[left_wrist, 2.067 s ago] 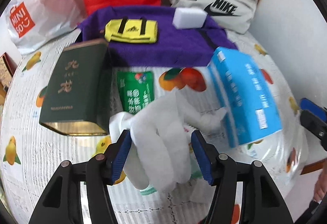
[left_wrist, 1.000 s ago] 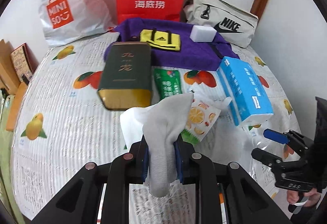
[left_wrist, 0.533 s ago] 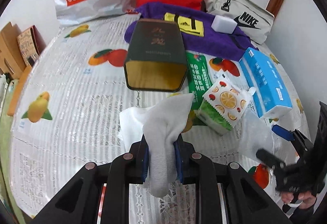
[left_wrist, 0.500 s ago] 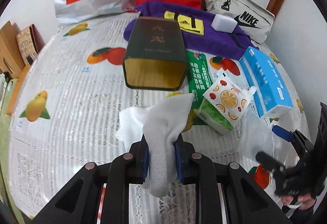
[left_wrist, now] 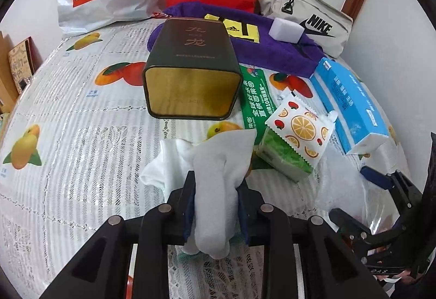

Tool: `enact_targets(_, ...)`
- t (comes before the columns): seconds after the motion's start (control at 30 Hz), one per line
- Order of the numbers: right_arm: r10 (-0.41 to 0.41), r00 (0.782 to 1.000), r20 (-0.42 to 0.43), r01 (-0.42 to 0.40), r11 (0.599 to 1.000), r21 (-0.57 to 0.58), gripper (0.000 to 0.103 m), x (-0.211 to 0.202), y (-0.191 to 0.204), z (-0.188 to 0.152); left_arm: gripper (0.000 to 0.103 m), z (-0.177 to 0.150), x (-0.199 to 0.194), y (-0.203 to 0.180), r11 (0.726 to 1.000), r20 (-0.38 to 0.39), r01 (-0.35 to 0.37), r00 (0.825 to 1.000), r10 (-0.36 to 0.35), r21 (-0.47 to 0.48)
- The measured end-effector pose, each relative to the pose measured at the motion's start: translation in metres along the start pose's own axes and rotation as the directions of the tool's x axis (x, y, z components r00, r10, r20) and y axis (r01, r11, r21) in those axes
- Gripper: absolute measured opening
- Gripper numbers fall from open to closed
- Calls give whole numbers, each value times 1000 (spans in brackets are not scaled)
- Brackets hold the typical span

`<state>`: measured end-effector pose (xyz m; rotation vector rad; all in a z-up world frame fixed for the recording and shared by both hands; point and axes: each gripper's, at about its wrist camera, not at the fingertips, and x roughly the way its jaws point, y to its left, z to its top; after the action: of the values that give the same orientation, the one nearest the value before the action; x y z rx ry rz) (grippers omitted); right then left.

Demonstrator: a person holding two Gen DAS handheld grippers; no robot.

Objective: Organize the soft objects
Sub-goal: 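Grasp the white mesh bag with the right tool while the left tool holds the glove, then carry the glove and mesh bag toward the purple towel with both tools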

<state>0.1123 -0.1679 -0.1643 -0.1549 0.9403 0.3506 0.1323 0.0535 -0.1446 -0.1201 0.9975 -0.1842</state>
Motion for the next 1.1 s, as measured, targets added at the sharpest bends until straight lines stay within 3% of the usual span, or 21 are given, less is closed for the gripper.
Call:
enact_targets(0.17, -4, 1000, 23, 5, 1000, -11, 54, -8, 6, -1, 27, -1, 0, 3, 1000, 11, 25, 1000, -25, 0)
enact_targets(0.23, -7, 1000, 25, 7, 1000, -12, 29, -10, 8, -1, 27, -2, 0, 3, 1000, 16, 27, 999, -27, 13)
enact_targets(0.3, -6, 1000, 17, 6, 1000, 1, 13, -12, 7, -2, 27, -2, 0, 3, 999, 19, 30, 999, -30, 25)
enact_targets(0.43, 4, 1000, 1, -4, 999, 48, 8, -18, 0, -6, 24, -2, -1, 5, 999, 15, 37, 999, -37, 39)
enact_targets(0.8, -36, 999, -35, 40, 991, 130, 7, -42, -34, -27, 21, 1, -5, 5, 999, -3, 34, 999, -34, 15)
enact_targets(1.1, -16, 999, 29, 12, 990, 144, 7, -69, -58, -36, 19, 6, -15, 0, 1000, 4, -23, 1000, 23, -5)
